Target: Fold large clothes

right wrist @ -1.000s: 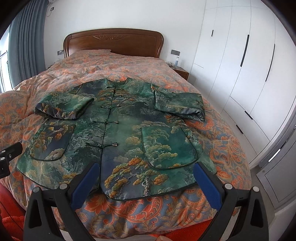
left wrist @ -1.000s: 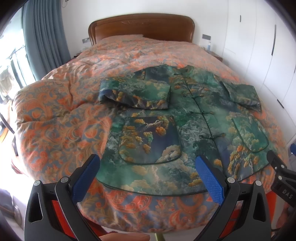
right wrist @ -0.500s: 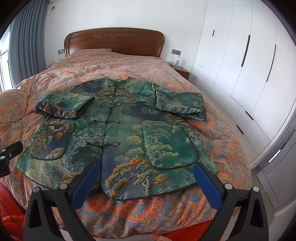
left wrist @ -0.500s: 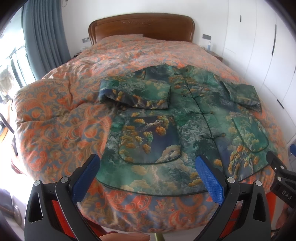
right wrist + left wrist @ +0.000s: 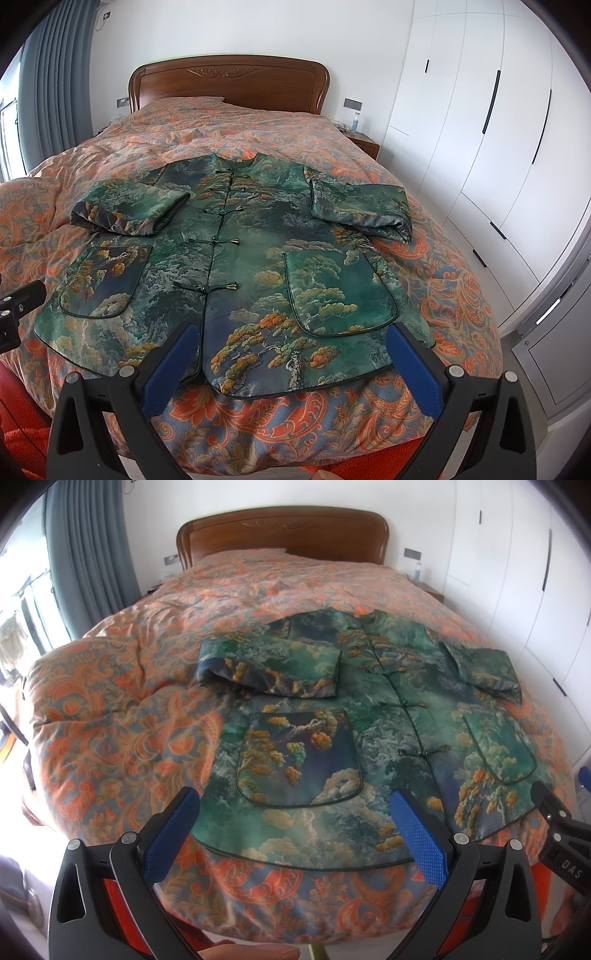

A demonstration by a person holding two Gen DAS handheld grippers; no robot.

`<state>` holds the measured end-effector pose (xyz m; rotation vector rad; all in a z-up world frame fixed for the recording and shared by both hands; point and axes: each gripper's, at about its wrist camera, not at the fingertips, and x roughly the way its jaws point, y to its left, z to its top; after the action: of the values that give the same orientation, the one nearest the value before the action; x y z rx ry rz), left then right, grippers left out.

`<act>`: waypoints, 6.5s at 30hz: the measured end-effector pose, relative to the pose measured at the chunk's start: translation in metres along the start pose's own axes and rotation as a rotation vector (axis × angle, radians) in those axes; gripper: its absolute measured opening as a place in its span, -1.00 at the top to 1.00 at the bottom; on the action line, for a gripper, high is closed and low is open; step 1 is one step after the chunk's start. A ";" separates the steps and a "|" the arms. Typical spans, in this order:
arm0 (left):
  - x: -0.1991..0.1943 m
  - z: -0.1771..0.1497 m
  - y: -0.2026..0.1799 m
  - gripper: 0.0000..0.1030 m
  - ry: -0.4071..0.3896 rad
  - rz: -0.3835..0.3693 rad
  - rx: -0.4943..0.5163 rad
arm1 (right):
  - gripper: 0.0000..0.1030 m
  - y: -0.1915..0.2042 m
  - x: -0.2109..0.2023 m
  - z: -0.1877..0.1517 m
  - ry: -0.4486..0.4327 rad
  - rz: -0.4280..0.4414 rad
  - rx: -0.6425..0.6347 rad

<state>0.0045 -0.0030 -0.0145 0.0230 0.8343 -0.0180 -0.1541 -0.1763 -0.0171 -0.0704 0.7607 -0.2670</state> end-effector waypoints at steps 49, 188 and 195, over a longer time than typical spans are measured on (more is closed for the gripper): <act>-0.011 -0.031 0.019 -0.99 0.046 0.017 0.025 | -1.00 0.000 -0.025 -0.017 -0.021 0.020 -0.099; 0.114 0.148 0.320 0.22 0.003 0.355 -0.317 | -0.18 -0.075 0.055 -0.017 -0.112 0.203 0.220; 0.097 0.100 0.355 -0.24 0.012 0.400 -0.437 | -0.18 -0.079 0.049 -0.022 -0.103 0.174 0.212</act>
<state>0.1525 0.3482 -0.0144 -0.2212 0.8198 0.5410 -0.1525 -0.2651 -0.0535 0.1806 0.6283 -0.1753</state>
